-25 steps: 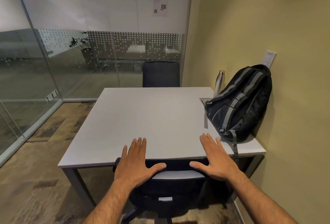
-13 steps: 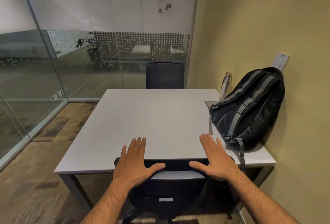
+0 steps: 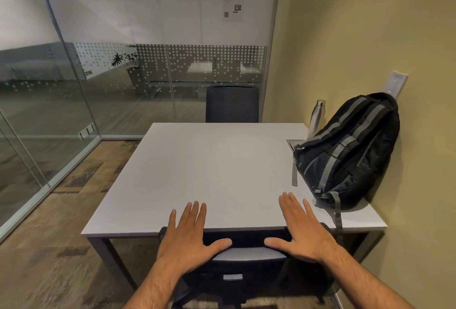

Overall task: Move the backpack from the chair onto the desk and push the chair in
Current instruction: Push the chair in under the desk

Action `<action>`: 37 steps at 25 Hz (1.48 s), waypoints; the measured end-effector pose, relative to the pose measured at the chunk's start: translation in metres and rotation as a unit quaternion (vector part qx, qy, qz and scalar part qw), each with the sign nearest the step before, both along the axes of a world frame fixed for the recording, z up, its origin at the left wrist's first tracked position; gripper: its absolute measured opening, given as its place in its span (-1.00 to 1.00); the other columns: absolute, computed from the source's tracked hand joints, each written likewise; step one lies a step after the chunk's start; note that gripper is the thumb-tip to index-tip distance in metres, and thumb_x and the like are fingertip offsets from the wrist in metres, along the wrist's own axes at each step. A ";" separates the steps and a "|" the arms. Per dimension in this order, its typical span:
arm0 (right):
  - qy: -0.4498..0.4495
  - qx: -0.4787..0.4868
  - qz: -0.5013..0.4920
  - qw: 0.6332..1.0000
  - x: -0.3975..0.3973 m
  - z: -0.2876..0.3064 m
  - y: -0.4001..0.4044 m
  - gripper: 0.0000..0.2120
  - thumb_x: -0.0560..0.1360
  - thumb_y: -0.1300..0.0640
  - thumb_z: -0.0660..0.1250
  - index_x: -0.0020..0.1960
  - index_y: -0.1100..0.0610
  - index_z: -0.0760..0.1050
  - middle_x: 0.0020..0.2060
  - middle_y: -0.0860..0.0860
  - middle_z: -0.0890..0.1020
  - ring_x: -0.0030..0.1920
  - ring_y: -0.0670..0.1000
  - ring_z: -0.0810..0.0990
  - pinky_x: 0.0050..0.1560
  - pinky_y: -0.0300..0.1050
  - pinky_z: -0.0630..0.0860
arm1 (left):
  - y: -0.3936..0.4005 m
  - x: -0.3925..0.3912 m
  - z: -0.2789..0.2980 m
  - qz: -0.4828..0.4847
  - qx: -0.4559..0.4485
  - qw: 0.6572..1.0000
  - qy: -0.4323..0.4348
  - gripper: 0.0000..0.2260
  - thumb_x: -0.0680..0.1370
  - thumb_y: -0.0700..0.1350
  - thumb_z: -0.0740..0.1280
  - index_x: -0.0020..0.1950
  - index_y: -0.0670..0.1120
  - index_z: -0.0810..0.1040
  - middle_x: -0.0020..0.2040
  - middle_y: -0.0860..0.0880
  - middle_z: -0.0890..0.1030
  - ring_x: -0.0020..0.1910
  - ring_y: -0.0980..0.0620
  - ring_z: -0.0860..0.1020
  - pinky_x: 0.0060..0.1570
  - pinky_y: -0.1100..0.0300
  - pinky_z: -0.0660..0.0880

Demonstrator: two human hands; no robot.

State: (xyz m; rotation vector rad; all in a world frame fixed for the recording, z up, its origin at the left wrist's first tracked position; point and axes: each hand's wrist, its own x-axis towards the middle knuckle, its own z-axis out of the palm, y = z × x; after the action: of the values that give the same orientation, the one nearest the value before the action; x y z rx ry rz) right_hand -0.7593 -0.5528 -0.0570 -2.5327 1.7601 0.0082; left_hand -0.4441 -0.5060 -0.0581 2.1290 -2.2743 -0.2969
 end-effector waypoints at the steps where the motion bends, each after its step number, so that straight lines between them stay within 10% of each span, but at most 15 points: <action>1: 0.002 0.001 0.001 1.000 0.000 0.000 0.005 0.24 0.28 -0.75 -0.17 0.61 0.10 -0.36 0.58 -0.01 -0.36 0.53 -0.05 -0.49 0.51 0.06 -0.49 | 0.004 0.000 0.001 -0.002 0.003 1.000 -0.005 0.13 0.23 0.73 -0.30 0.57 0.02 -0.41 0.62 0.03 -0.35 0.58 0.05 -0.40 0.56 -0.16 -0.39; 37: -0.049 -0.002 -0.005 0.999 0.039 0.011 0.023 0.29 0.26 -0.76 -0.06 0.64 0.11 -0.31 0.59 -0.01 -0.32 0.56 -0.05 -0.41 0.54 0.04 -0.43 | 0.016 0.038 -0.001 0.022 -0.053 0.998 0.040 0.14 0.23 0.76 -0.17 0.53 0.06 -0.47 0.63 0.03 -0.33 0.59 0.04 -0.37 0.57 -0.08 -0.36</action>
State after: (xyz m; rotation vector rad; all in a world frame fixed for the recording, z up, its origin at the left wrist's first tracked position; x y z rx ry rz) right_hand -0.7204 -0.5303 -0.0455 -2.4804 1.7393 -0.1195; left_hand -0.4066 -0.4899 -0.0588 2.0755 -2.1462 -0.2500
